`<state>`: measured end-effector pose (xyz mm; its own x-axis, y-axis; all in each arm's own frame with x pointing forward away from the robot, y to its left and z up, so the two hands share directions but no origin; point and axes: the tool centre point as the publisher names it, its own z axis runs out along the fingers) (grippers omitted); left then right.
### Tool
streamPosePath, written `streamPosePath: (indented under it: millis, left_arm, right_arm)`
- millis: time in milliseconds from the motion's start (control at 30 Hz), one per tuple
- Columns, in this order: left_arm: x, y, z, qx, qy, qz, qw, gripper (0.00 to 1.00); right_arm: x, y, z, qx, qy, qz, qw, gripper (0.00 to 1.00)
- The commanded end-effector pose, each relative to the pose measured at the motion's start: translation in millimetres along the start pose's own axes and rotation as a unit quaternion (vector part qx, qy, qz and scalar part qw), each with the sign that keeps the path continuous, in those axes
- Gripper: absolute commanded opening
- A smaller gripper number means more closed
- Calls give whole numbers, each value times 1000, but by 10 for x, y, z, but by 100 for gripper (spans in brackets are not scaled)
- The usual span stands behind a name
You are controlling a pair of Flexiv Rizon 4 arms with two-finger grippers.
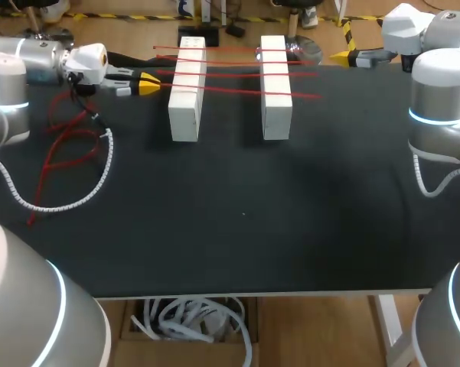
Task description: Grab the tape and strap the tape.
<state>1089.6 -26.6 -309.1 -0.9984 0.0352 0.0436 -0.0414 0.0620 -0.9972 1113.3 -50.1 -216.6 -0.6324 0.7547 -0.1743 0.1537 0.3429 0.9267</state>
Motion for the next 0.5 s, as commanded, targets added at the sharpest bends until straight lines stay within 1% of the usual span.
streamPosePath:
  millis: [33,133,333,367,433,500]
  left_arm:
    - [94,-156,62,-5,-18,6,1000,0]
    - [118,-271,101,-5,-36,5,999,0]
    - [180,-564,169,6,-51,14,999,0]
    - [191,-612,185,7,-53,17,998,0]
    - [214,-707,230,-7,-64,36,997,0]
    - [231,-829,270,-4,-74,41,996,0]
  right_arm:
    - [-2,5,1,1,0,0,1000,100]
    - [-2,5,1,1,0,0,1000,100]
    - [-2,5,1,1,0,0,1000,100]
    - [-2,5,1,1,0,0,1000,100]
    - [-2,5,1,1,0,0,1000,100]
    - [-2,5,1,1,0,0,1000,100]
